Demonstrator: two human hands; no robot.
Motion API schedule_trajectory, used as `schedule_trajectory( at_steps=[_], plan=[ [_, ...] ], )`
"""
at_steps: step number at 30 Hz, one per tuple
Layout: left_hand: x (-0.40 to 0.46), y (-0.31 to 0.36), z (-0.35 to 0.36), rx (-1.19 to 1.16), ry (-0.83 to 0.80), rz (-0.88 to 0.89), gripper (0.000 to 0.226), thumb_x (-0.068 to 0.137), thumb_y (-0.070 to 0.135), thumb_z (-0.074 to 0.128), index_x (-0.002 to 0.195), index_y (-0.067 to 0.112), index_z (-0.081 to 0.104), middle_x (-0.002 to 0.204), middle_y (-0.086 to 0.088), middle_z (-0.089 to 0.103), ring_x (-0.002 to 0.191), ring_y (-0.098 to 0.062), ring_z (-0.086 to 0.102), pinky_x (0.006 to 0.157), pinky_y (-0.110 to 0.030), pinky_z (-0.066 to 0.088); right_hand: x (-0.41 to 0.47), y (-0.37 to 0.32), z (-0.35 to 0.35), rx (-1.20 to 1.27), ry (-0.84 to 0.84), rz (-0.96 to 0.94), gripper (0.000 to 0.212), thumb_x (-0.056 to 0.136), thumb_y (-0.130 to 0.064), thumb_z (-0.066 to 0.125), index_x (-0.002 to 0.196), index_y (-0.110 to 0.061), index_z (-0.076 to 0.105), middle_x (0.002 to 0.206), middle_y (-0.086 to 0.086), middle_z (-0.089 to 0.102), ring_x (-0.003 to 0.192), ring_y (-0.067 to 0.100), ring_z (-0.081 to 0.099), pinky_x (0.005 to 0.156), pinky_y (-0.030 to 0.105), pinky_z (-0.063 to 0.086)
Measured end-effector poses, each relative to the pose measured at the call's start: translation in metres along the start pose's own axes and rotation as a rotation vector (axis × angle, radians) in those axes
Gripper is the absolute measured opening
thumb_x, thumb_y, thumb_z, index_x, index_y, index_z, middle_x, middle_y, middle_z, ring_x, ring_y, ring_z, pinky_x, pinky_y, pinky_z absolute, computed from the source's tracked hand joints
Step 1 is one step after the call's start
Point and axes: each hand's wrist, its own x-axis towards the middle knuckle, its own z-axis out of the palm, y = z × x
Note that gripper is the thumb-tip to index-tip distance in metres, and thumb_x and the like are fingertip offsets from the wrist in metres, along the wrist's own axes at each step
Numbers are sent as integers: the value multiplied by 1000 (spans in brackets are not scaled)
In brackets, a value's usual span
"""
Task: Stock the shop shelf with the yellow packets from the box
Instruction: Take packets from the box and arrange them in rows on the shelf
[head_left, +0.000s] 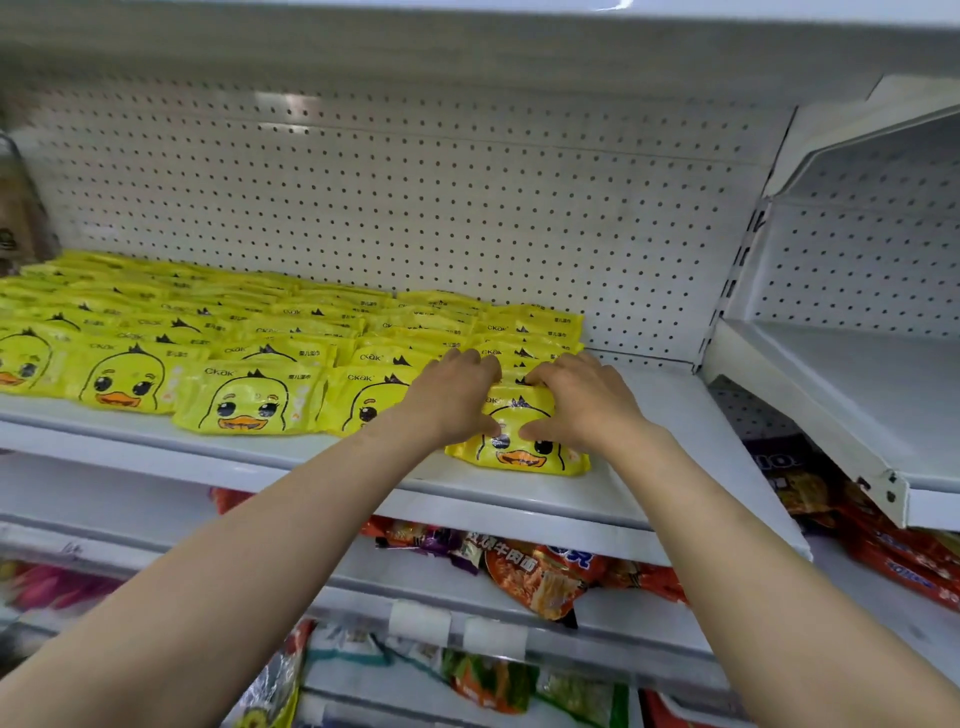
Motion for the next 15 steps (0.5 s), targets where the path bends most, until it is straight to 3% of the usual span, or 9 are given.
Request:
schedule_trajectory(
  at_steps=[4,9,15],
  plan=[
    [-14,-12,-8,-105,68,-34,72,74,43,79,135,20,48,129,-8,52,125,-28,43,99,-40,41,8,-17,-19,6,85,13,60,84,-56,64,135,-28,52,137,2,52,131,26,40,101,41,39],
    [-48,-59,-45,-104,139,-119,73,74,36,81,137,21,47,129,-10,51,124,-30,46,98,-42,44,16,-53,-49,80,83,-37,57,90,-44,64,141,-24,48,145,6,45,135,27,40,105,39,39],
    [-136,-142,-85,-67,245,-256,66,82,45,72,138,19,47,135,-10,47,127,-30,44,102,-40,40,10,-157,-62,179,225,-175,52,93,-44,60,139,-23,50,143,6,48,132,26,43,104,35,37]
  ],
)
